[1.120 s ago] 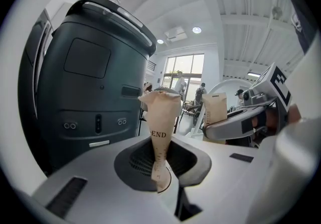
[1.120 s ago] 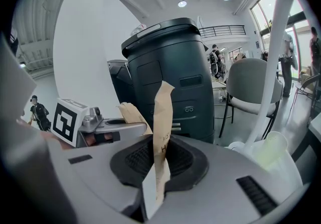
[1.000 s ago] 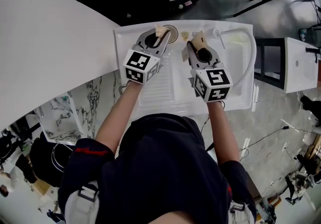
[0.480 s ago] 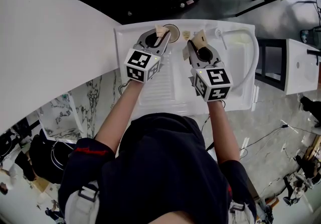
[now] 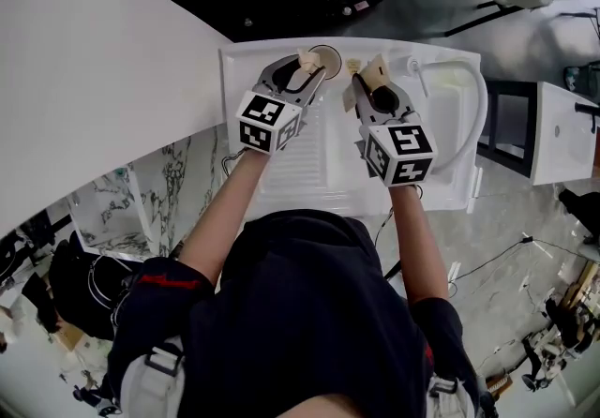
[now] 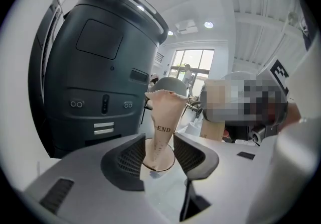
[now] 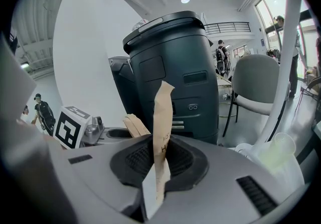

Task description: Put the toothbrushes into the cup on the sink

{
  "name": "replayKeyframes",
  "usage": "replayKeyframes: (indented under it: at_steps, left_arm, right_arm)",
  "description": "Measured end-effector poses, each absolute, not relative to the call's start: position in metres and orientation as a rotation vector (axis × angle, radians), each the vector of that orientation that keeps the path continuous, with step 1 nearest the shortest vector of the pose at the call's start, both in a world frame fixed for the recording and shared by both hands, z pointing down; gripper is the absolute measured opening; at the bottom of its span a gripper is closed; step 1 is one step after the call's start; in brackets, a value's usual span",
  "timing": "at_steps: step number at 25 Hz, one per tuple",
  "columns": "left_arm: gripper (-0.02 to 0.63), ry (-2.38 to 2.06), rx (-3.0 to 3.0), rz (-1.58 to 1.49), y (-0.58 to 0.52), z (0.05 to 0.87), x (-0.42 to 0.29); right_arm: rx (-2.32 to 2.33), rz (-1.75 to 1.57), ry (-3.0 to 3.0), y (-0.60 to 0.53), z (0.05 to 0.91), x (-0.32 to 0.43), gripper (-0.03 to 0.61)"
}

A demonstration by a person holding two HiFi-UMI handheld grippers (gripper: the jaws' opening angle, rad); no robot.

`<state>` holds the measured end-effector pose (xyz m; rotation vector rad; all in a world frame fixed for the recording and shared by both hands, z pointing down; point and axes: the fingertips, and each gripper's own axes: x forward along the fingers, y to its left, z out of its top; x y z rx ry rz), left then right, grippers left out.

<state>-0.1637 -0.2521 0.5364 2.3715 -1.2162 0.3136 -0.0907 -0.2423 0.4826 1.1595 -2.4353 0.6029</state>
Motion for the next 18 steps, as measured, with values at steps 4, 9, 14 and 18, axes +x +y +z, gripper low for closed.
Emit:
replayKeyframes:
  at_steps: [4, 9, 14, 18]
  left_arm:
    - [0.175, -1.23, 2.355, 0.335, -0.246, 0.539, -0.167]
    - [0.175, -1.256, 2.341, 0.345, -0.239, 0.538, -0.172]
    - [0.175, -1.298, 2.308, 0.351, -0.226, 0.536, -0.18]
    - [0.175, -1.354, 2.277, 0.327, -0.216, 0.532, -0.187]
  right_arm:
    - [1.142, 0.61, -2.45, -0.243, 0.482, -0.094, 0.061]
    - [1.117, 0.628, -2.472, -0.242, 0.482, -0.096, 0.061]
    - [1.061, 0.64, -2.499, -0.24, 0.484, -0.104, 0.061]
    - [0.995, 0.644, -2.523, -0.237, 0.487, -0.115, 0.061]
